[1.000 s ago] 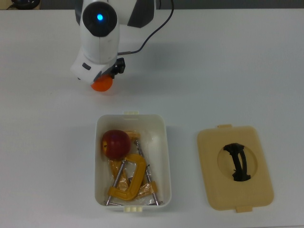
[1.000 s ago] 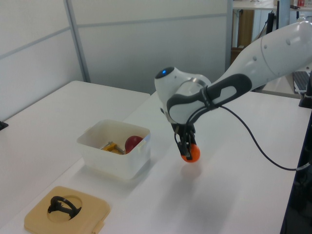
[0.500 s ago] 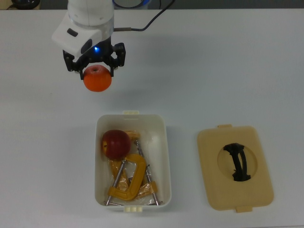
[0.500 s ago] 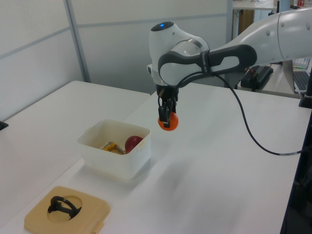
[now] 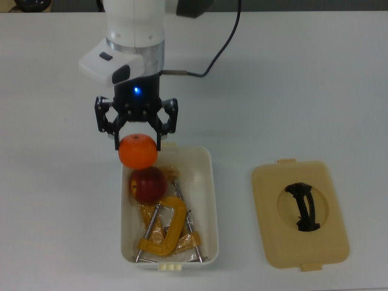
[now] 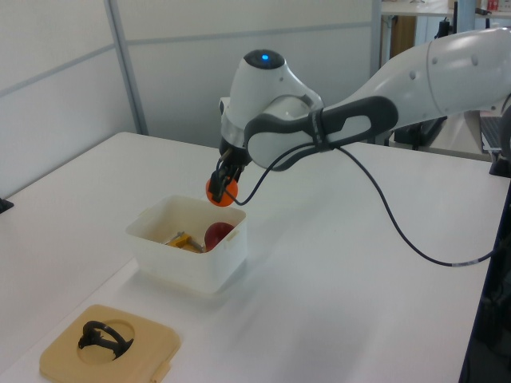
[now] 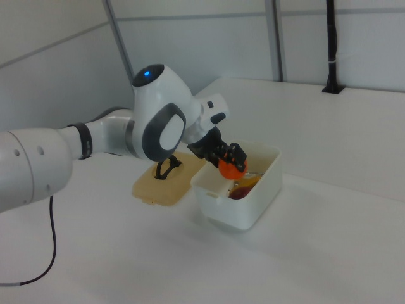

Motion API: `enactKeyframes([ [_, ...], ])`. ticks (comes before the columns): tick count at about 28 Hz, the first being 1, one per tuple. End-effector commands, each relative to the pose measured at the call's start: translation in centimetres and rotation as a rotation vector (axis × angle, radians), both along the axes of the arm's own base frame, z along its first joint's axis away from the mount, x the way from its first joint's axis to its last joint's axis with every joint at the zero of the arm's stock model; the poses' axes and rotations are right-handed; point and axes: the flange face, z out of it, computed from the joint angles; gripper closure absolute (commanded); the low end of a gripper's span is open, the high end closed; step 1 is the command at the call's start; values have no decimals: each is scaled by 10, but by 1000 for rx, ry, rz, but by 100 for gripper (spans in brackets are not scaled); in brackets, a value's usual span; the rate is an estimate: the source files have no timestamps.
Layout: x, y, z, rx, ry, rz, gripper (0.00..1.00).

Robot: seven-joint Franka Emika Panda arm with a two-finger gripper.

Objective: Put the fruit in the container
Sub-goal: 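Lift the orange and carry it over the container, then lower the orange beside the apple and open the gripper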

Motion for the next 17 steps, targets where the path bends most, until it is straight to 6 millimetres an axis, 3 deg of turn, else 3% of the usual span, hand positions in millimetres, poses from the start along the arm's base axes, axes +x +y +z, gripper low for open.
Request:
enactKeyframes([
  [1,14,11,-15,32,-63,-36,41],
  [3,14,17,-16,42,-62,-45,12],
  [4,13,18,-16,47,-63,-54,9],
  [5,13,21,-15,58,-62,-73,0],
  [12,-4,18,1,72,50,-130,0],
  [17,-39,15,17,43,258,-157,0],
])
